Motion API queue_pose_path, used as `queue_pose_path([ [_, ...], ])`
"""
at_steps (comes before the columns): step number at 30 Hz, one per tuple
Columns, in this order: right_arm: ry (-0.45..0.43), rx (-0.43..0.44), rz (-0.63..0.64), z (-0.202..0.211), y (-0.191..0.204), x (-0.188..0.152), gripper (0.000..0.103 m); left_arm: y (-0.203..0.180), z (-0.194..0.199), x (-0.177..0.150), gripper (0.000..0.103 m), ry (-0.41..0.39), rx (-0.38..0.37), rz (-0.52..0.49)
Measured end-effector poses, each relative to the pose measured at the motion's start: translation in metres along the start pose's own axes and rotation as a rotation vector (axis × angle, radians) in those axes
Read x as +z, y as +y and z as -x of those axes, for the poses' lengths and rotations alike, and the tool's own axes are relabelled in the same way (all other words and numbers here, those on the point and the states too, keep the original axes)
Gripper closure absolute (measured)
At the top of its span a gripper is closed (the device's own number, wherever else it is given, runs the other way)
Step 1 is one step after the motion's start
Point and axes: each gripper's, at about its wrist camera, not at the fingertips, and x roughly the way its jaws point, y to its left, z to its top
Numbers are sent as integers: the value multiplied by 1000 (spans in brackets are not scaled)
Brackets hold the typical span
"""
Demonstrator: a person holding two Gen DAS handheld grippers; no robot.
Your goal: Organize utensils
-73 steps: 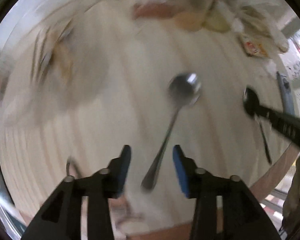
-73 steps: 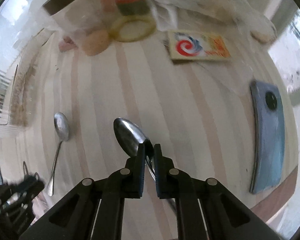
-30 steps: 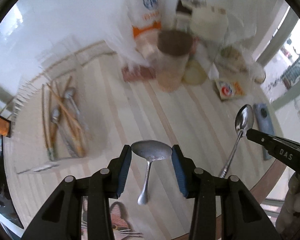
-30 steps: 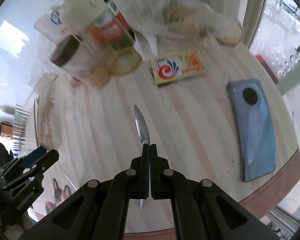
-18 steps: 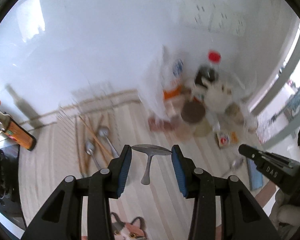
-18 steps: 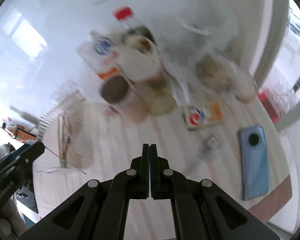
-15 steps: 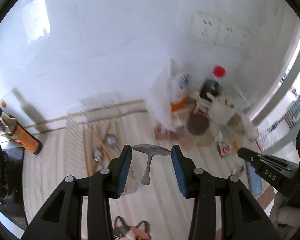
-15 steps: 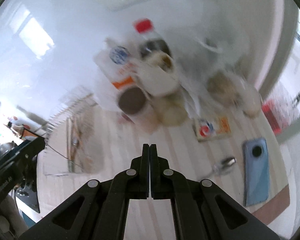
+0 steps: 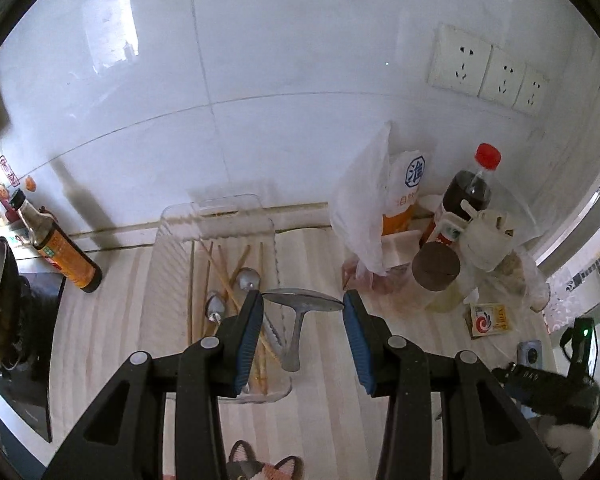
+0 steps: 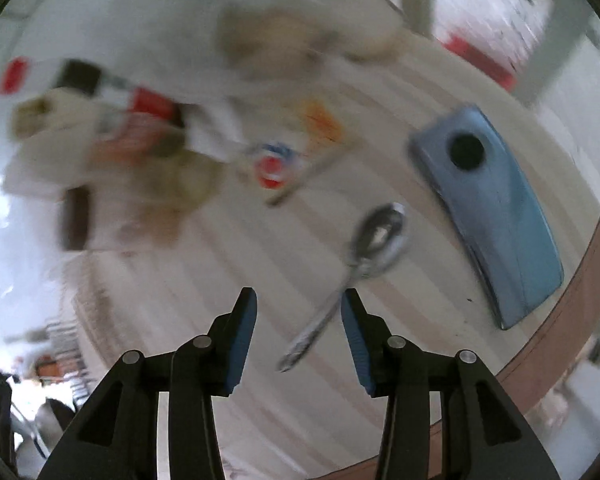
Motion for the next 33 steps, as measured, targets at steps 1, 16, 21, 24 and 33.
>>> queue_pose_path([
  [1, -4, -19, -10, -6, -5, 1, 57, -4, -2, 0, 66, 0, 6, -6],
  [16, -131, -219, 305, -67, 42, -15, 97, -35, -14, 7, 66, -3, 29, -51],
  [21, -163, -99, 284, -46, 29, -26, 103, -34, -8, 8, 66, -11, 20, -39],
  [24, -160, -54, 246, -37, 16, -26, 103, -33, -5, 7, 66, -14, 16, -33],
  [33, -228, 16, 236, 21, 25, -16, 103, -26, 11, 3, 66, -31, 9, -20],
])
